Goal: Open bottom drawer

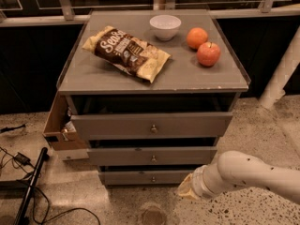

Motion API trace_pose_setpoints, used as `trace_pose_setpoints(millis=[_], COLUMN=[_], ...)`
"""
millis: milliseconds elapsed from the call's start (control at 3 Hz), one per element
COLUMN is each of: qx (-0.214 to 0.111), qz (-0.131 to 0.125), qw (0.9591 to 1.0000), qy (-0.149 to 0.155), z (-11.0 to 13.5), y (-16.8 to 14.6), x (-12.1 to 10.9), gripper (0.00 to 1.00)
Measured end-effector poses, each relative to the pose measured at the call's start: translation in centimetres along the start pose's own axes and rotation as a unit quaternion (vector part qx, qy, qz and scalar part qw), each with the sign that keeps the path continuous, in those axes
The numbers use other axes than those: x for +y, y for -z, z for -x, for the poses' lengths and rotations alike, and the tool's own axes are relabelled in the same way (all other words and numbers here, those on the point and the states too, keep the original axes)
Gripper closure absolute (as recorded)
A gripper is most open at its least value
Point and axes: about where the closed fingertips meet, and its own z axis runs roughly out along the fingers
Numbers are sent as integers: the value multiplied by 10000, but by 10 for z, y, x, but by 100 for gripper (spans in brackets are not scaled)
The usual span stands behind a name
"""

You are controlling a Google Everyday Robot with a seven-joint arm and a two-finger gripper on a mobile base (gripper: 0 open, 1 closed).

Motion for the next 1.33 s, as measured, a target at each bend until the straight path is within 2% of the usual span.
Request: trace_pose_setpoints(millis=[333,667,1000,1333], qx=[0,61,199,63], qz=[-1,-227,-448,-655], qw=[10000,9996,9978,9963], qy=[0,143,447,546], z=[0,-14,-47,-76], y=[0,-18,-65,-114], x=[0,-4,-11,-28], gripper=[100,100,100,100])
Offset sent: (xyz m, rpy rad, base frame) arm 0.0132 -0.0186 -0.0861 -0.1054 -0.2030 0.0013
